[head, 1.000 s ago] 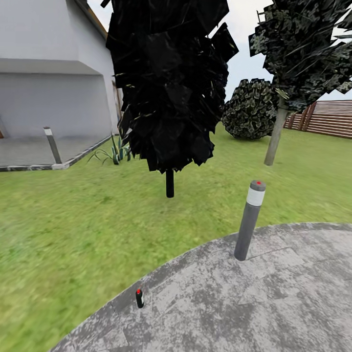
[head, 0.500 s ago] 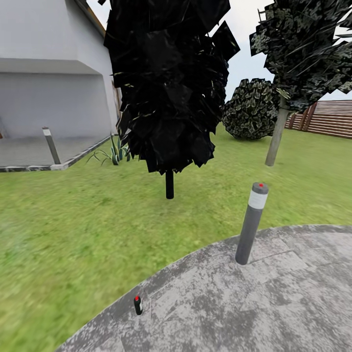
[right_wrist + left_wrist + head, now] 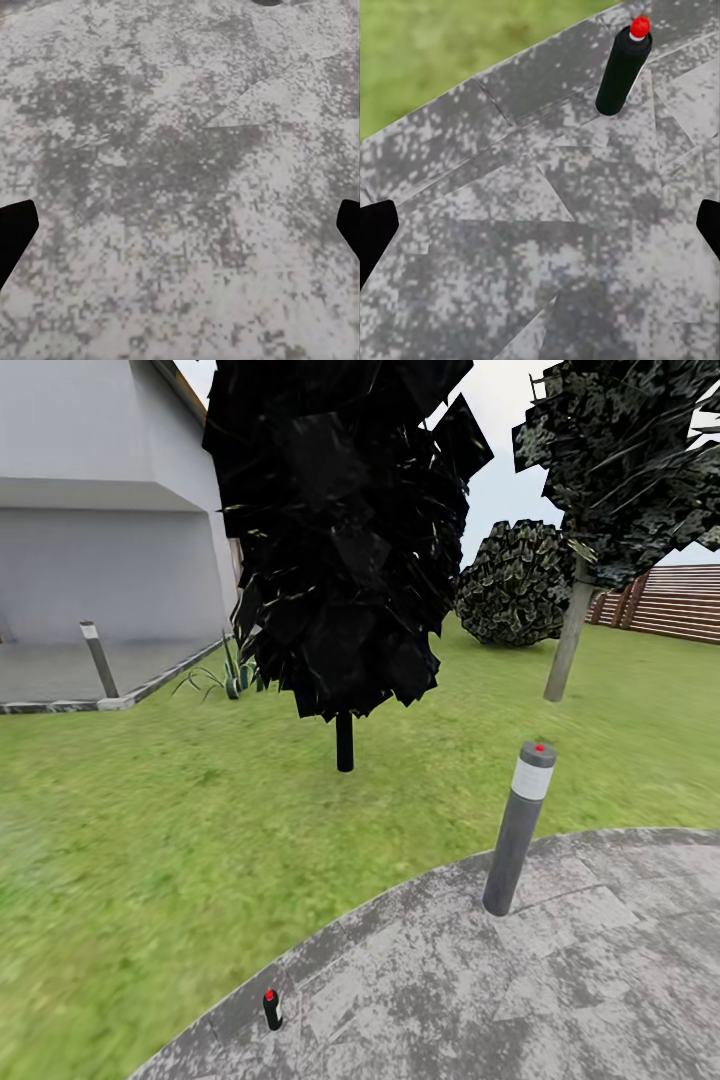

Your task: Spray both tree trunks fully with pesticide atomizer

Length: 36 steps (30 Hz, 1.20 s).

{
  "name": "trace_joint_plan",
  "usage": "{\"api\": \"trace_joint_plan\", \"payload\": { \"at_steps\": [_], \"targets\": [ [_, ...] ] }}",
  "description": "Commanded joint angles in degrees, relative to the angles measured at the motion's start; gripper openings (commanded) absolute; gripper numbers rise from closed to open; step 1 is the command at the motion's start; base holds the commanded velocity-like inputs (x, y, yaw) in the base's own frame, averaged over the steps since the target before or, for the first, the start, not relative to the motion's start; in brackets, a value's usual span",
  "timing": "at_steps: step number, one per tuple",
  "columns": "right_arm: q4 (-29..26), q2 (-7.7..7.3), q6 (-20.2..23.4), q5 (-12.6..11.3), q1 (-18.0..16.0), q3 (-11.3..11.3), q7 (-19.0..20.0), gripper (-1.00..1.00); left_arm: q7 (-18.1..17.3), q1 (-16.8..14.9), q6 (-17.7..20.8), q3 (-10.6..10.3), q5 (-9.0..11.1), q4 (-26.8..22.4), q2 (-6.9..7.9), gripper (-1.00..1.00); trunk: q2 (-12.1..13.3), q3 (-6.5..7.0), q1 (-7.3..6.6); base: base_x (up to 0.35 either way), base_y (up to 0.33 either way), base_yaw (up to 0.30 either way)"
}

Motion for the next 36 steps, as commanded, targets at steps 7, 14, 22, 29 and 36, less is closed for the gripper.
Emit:
{"api": "trace_joint_plan", "payload": {
  "at_steps": [7, 14, 22, 29, 36],
  "targets": [
    [0.0, 0.01, -0.2, 0.0, 0.0, -0.1, 0.0, 1.00, 0.0, 0.0, -0.2, -0.1, 0.5, 0.0, 0.01, 1.00, 0.0, -0.05, -0.01, 0.171, -0.064, 0.000],
    [0.0, 0.01, -0.2, 0.0, 0.0, -0.1, 0.0, 1.00, -0.1, 0.0, -0.2, -0.1, 0.5, 0.0, 0.01, 1.00, 0.0, -0.05, -0.01, 0.115, -0.063, 0.000],
    [0.0, 0.01, -0.2, 0.0, 0.0, -0.1, 0.0, 1.00, 0.0, 0.0, -0.2, -0.1, 0.5, 0.0, 0.01, 1.00, 0.0, -0.05, -0.01, 0.102, -0.021, 0.000],
    [0.0, 0.01, -0.2, 0.0, 0.0, -0.1, 0.0, 1.00, 0.0, 0.0, -0.3, -0.1, 0.5, 0.0, 0.01, 1.00, 0.0, -0.05, -0.01, 0.083, -0.025, 0.000],
    [0.0, 0.01, -0.2, -0.1, 0.0, -0.1, 0.0, 1.00, -0.1, 0.0, -0.3, -0.1, 0.5, 0.0, 0.01, 1.00, 0.0, -0.05, -0.01, 0.104, -0.074, 0.000]
  ]
}}
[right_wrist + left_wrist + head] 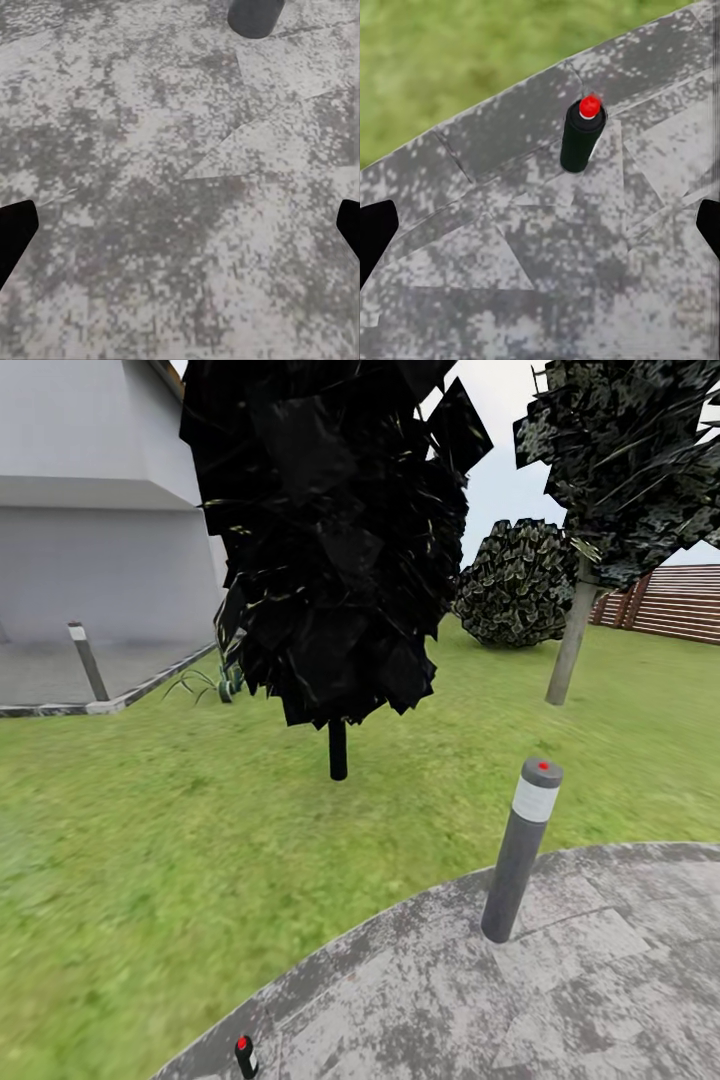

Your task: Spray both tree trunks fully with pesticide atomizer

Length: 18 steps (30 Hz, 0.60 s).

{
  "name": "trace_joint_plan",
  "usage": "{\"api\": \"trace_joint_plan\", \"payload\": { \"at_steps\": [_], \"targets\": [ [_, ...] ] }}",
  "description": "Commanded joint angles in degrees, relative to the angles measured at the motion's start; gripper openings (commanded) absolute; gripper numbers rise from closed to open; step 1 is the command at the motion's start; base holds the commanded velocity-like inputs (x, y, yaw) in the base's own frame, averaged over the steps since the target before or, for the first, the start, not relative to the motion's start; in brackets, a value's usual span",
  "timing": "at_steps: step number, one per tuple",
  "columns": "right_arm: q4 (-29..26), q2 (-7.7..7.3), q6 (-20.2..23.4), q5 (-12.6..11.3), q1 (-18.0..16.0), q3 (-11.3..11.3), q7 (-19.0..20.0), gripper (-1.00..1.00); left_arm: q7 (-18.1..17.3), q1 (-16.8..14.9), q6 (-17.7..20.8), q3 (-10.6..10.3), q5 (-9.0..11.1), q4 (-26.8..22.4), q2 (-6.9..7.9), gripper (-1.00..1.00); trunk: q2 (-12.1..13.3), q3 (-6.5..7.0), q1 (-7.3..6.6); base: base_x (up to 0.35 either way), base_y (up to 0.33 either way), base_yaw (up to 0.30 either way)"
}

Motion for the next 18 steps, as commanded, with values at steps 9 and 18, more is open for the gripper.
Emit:
{"api": "trace_joint_plan", "payload": {
  "at_steps": [9, 18],
  "targets": [
    [0.1, 0.01, -0.2, 0.1, 0.0, -0.1, 0.0, 1.00, 0.0, 0.0, -0.2, -0.1, 0.5, 0.0, 0.01, 1.00, 0.0, -0.05, 0.01, 0.082, -0.061, 0.000],
    [0.1, 0.01, -0.2, 0.1, 0.0, 0.0, 0.0, 1.00, 0.1, 0.0, -0.2, -0.1, 0.5, 0.0, 0.01, 1.00, 0.0, -0.05, 0.01, 0.030, -0.015, 0.000]
  ]
}}
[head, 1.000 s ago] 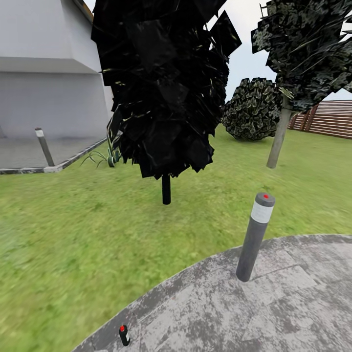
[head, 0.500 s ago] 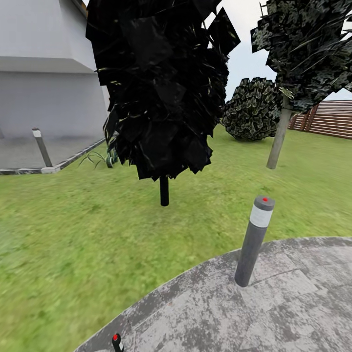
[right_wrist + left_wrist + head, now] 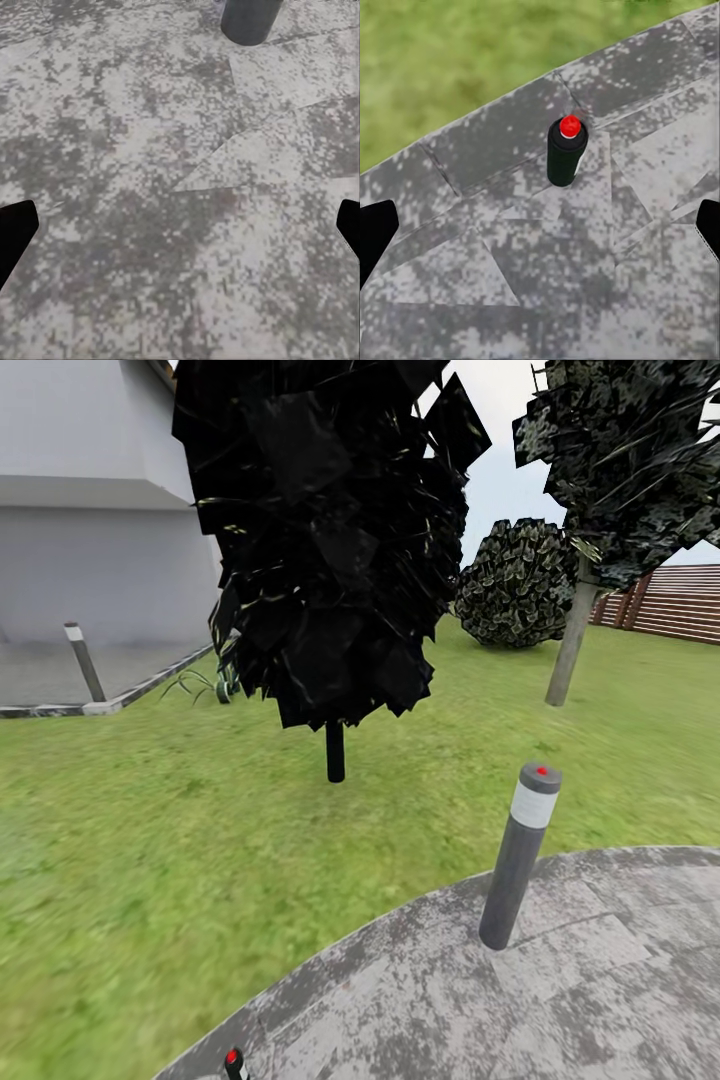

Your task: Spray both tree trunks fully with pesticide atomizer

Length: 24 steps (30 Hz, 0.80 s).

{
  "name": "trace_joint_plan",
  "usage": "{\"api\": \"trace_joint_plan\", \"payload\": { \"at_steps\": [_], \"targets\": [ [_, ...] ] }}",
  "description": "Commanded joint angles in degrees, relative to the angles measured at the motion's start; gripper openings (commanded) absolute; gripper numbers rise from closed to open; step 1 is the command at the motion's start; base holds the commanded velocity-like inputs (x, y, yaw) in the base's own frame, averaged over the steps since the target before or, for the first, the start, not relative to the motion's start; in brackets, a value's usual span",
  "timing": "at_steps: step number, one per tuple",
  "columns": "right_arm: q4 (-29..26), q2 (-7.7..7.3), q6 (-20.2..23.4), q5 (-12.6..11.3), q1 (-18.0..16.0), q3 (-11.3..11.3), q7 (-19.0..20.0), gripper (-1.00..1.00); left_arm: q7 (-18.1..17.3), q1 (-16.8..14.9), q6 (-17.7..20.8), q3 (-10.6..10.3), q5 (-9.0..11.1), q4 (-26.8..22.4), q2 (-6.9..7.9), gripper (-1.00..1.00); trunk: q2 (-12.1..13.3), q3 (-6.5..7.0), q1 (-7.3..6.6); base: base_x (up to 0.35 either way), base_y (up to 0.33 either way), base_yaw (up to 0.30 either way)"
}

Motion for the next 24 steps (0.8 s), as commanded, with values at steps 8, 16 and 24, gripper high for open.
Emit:
{"api": "trace_joint_plan", "payload": {
  "at_steps": [8, 16, 24],
  "targets": [
    [0.0, 0.01, -0.2, 0.0, 0.0, -0.1, 0.1, 1.00, 0.0, 0.0, -0.2, -0.1, 0.5, 0.0, 0.01, 1.00, 0.0, -0.05, 0.00, 0.070, -0.049, 0.000],
    [0.0, 0.01, -0.2, -0.1, 0.0, -0.1, 0.1, 1.00, 0.0, 0.0, -0.2, -0.1, 0.5, 0.0, 0.01, 1.00, 0.0, -0.05, 0.00, 0.002, -0.002, -0.055],
    [0.0, 0.01, -0.2, -0.1, 0.0, -0.1, 0.0, 1.00, 0.0, 0.0, -0.1, -0.1, 0.5, 0.0, -0.08, 1.00, 0.0, -0.05, 0.00, 0.000, 0.000, -0.212]
  ]
}}
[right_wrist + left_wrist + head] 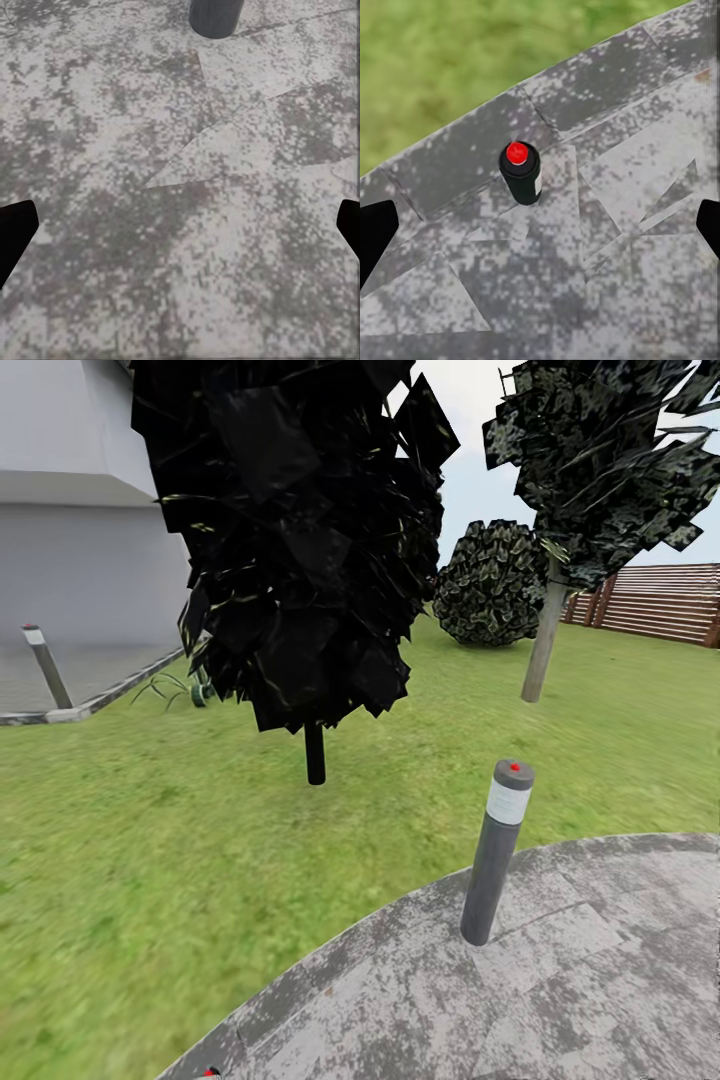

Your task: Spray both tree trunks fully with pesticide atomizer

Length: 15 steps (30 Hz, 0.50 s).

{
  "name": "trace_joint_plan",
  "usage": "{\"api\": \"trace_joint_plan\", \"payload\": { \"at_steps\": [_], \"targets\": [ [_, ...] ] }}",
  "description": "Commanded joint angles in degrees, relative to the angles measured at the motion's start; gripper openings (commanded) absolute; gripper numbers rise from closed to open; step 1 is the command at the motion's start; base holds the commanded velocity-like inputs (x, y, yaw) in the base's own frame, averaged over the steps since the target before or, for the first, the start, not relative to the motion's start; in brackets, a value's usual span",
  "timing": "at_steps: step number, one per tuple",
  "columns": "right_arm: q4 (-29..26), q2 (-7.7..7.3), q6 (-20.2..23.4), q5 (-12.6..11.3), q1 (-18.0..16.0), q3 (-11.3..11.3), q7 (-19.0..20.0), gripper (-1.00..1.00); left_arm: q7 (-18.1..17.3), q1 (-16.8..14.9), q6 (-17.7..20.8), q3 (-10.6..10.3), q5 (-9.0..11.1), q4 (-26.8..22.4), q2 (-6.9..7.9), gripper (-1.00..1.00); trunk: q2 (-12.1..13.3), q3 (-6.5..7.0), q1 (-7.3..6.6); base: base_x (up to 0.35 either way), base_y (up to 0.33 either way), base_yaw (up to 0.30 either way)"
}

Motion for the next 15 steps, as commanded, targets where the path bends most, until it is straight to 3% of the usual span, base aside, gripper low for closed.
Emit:
{"api": "trace_joint_plan", "payload": {
  "at_steps": [1, 15],
  "targets": [
    [0.0, 0.01, -0.2, 0.0, 0.0, -0.1, 0.0, 1.00, 0.0, 0.0, -0.2, -0.1, 0.5, 0.0, -0.02, 1.00, 0.0, -0.05, -0.01, 0.000, 0.000, -0.063],
    [-1.3, 0.14, -0.2, 0.0, -0.1, 0.1, 0.2, 1.00, 0.0, -0.8, -0.1, -0.3, 0.1, -1.0, -0.12, 1.00, 0.0, -0.05, -0.01, 0.000, 0.000, -0.008]
  ]
}}
